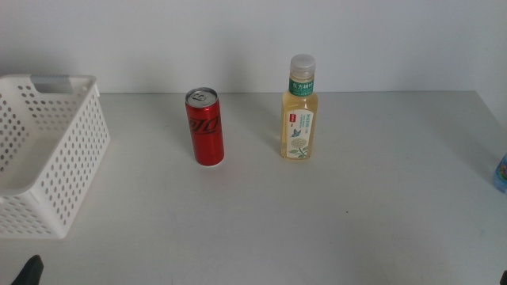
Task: Use arms to grab the bottles and put them into the dustbin to the left of the table.
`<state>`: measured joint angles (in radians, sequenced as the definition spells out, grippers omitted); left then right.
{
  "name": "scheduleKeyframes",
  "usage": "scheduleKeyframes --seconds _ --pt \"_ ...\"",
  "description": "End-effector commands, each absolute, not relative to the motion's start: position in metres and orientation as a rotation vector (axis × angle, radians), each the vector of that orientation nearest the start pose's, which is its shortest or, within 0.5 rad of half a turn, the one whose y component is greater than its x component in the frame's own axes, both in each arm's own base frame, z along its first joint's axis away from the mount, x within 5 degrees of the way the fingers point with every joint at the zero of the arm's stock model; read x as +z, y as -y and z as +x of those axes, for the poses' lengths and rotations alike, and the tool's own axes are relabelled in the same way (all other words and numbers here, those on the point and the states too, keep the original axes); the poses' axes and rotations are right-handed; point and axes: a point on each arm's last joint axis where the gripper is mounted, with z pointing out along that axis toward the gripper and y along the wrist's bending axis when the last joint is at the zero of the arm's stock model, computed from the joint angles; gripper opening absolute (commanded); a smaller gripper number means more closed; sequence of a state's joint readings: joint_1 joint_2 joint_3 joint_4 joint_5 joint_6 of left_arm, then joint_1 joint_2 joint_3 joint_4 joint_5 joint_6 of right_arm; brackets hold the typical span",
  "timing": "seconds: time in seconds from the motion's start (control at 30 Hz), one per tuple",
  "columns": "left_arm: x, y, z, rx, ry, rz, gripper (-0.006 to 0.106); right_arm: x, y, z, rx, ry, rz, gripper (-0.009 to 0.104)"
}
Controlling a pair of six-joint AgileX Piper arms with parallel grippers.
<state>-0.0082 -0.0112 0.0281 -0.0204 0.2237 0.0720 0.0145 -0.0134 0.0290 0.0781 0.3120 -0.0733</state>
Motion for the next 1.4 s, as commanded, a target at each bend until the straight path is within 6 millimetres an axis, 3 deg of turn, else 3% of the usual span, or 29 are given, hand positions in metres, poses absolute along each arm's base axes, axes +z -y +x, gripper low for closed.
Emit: scheduleKeyframes --seconds 0.0,0.27,0.43,0.77,0.9,1.1,1.37 --pt "0.193 0.001 0.055 0.004 -1.609 0.04 0.092 0.186 -0.002 0.054 0.006 -1.711 -0.035 0.071" --pt "0.206 0.015 0.079 -0.121 -1.54 0.166 0.092 0.186 -0.002 0.054 0.006 -1.711 -0.035 0.071" --pt "0.2 0.03 0.103 -0.188 -1.594 0.25 0.092 0.186 -0.002 0.054 0.006 -1.711 -0.035 0.071" --pt "0.187 0.054 0.136 -0.255 -1.499 0.321 0.092 0.186 -0.002 0.054 0.006 -1.711 -0.035 0.071" --pt "0.182 0.057 0.143 -0.264 -1.472 0.307 0.092 0.186 -0.002 0.054 0.006 -1.711 -0.035 0.071" --pt "0.168 0.058 0.147 -0.278 -1.566 0.305 0.092 0.186 -0.002 0.054 0.006 -1.711 -0.035 0.071" --pt "0.166 0.06 0.147 -0.285 -1.571 0.319 0.092 0.186 -0.002 0.054 0.006 -1.711 -0.035 0.071"
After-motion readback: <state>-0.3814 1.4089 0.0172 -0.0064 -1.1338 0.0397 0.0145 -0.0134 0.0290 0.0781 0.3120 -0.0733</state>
